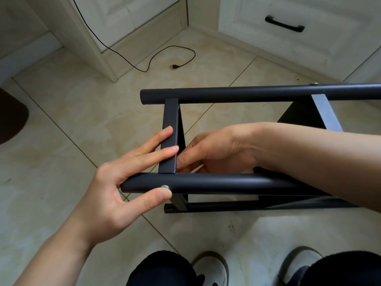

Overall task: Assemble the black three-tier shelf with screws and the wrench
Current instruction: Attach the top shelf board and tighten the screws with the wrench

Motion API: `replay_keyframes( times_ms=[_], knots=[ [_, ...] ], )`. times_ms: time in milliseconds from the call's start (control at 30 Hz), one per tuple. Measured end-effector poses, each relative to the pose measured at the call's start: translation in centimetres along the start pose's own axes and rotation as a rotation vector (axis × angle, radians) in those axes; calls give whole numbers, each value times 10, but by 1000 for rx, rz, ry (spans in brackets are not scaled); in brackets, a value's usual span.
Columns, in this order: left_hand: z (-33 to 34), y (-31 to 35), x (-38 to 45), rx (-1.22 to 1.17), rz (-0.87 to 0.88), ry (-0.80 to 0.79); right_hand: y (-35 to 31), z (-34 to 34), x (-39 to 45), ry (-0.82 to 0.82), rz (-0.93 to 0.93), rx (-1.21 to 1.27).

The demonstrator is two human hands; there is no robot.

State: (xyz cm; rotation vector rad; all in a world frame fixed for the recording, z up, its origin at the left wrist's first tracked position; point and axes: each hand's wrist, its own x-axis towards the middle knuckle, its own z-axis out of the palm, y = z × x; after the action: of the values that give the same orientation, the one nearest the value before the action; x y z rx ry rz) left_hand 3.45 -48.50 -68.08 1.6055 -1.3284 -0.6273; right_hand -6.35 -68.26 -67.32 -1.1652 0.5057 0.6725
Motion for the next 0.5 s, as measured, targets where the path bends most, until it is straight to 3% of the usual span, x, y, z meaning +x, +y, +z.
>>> replay_keyframes(
  times_ms=[500],
  knots=[
    [1, 0, -2, -29, 2, 4, 2, -7, 0, -68, 40, -30]
  ],
)
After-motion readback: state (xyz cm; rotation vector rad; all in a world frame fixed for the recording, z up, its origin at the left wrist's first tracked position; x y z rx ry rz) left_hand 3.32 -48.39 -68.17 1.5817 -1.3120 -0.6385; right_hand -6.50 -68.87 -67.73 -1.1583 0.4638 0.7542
